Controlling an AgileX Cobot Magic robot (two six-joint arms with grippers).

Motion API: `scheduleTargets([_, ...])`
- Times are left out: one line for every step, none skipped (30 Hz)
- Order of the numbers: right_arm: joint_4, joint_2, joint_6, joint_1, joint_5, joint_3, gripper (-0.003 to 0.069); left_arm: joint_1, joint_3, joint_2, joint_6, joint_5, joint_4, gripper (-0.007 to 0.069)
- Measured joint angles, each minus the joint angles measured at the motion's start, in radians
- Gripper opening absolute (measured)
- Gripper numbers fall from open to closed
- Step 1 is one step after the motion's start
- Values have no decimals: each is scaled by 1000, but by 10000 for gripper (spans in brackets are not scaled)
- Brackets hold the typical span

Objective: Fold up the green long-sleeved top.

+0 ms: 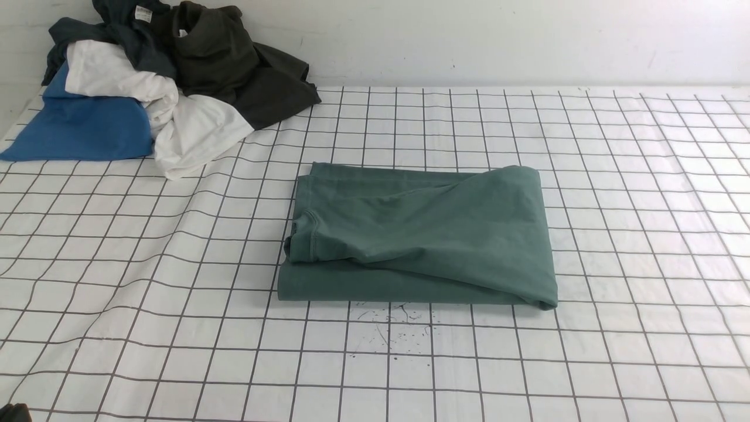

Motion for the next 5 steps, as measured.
scheduleTargets([0, 0, 0, 0, 0, 0, -15, 0, 0, 0, 0, 0, 0, -7])
scheduleTargets([0, 0, 0, 0, 0, 0, -15, 0, 0, 0, 0, 0, 0, -7])
scheduleTargets([0, 0, 0, 0, 0, 0, -14, 0, 0, 0, 0, 0, 0, -7])
scheduleTargets([0, 0, 0, 0, 0, 0, -14, 0, 0, 0, 0, 0, 0, -7])
scheduleTargets([0, 0, 0, 0, 0, 0, -14, 0, 0, 0, 0, 0, 0, -7])
